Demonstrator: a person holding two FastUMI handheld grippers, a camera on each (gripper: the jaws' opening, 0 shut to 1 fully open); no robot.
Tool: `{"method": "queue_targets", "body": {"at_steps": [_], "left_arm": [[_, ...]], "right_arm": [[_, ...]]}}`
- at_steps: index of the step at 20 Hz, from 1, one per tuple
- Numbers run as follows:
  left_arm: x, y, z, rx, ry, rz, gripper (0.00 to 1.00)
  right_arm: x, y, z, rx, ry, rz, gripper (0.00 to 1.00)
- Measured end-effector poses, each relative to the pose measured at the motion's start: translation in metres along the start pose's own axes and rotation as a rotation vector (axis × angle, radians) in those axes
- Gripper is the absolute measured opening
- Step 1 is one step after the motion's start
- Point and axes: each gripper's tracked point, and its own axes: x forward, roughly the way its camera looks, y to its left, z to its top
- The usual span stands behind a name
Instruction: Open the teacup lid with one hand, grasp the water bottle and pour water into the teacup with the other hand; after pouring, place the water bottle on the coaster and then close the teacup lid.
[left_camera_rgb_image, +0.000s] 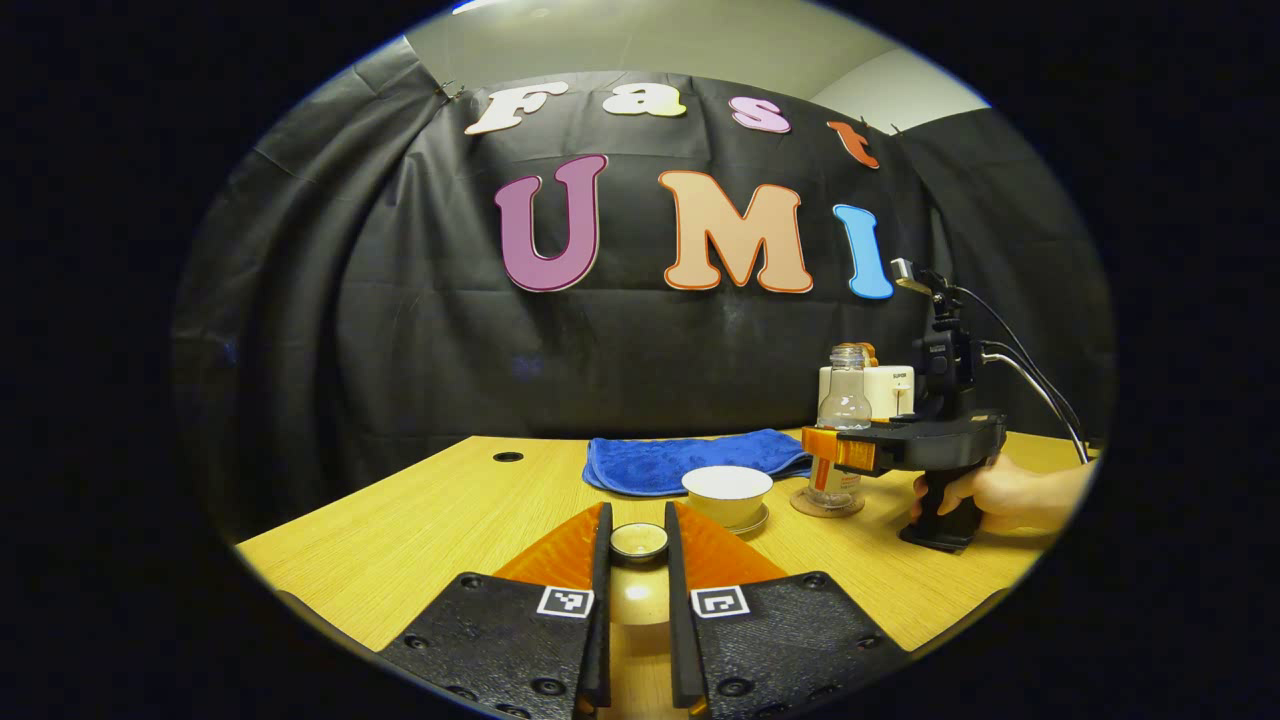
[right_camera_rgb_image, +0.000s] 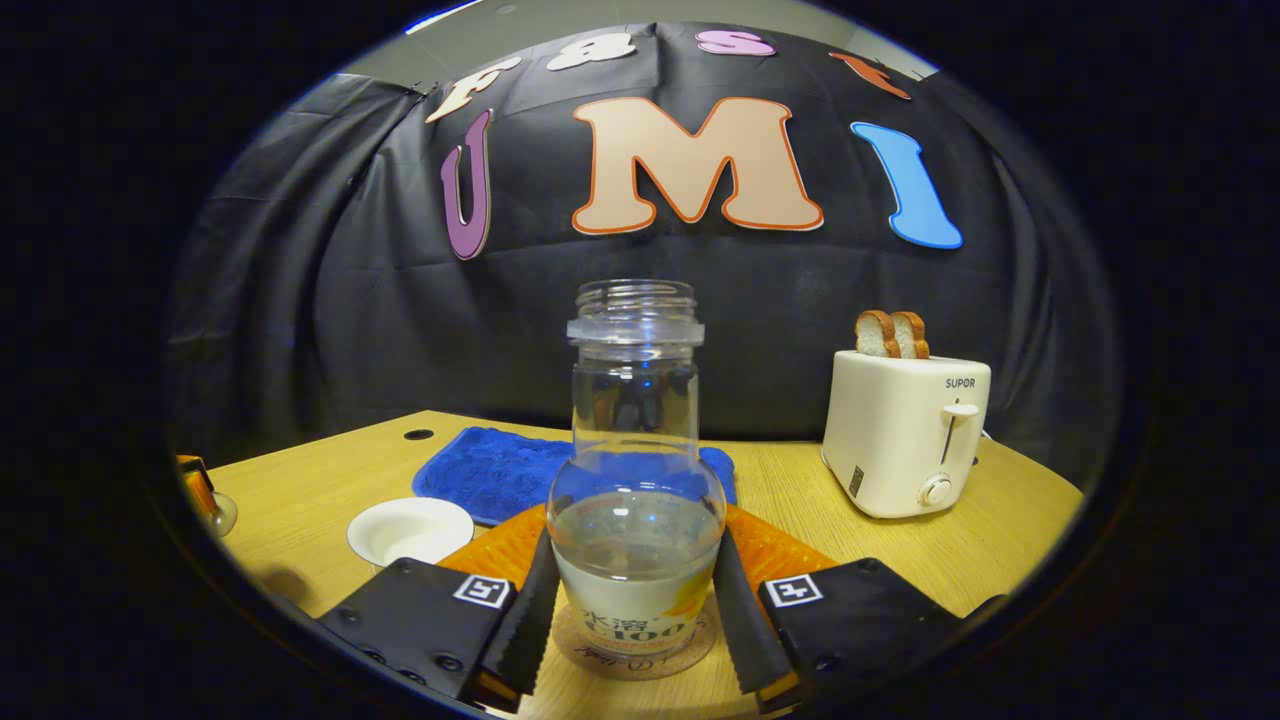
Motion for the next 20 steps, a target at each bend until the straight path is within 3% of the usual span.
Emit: {"method": "queue_targets", "body": {"at_steps": [3, 6, 7, 12, 13, 17, 18, 19, 20], "left_arm": [[0.000, 0.000, 0.000, 0.001, -0.001, 0.000, 0.21], [0.000, 0.000, 0.000, 0.001, 0.000, 0.000, 0.21], [0.000, 0.000, 0.000, 0.001, -0.001, 0.000, 0.21], [0.000, 0.000, 0.000, 0.000, 0.001, 0.000, 0.21], [0.000, 0.000, 0.000, -0.001, 0.001, 0.000, 0.21], [0.000, 0.001, -0.001, 0.000, 0.001, 0.006, 0.21], [0.000, 0.001, 0.000, 0.000, 0.002, 0.008, 0.21], [0.000, 0.001, -0.001, -0.001, 0.002, 0.009, 0.21], [0.000, 0.001, 0.000, -0.001, 0.002, 0.010, 0.21]], "right_arm": [[-0.003, -0.002, 0.003, 0.002, -0.025, -0.001, 0.83], [-0.002, -0.006, 0.007, 0.007, -0.046, -0.023, 1.00], [-0.001, -0.006, 0.007, 0.006, -0.048, -0.025, 0.96], [-0.005, -0.004, 0.011, 0.006, -0.076, -0.009, 1.00], [-0.006, -0.003, 0.012, 0.004, -0.084, -0.004, 0.95], [-0.023, -0.002, 0.014, 0.007, -0.100, 0.007, 0.95], [-0.030, -0.001, 0.014, 0.007, -0.099, 0.011, 1.00], [-0.038, -0.002, 0.014, 0.008, -0.103, 0.012, 0.95], [-0.048, -0.004, 0.013, 0.008, -0.103, 0.011, 1.00]]}}
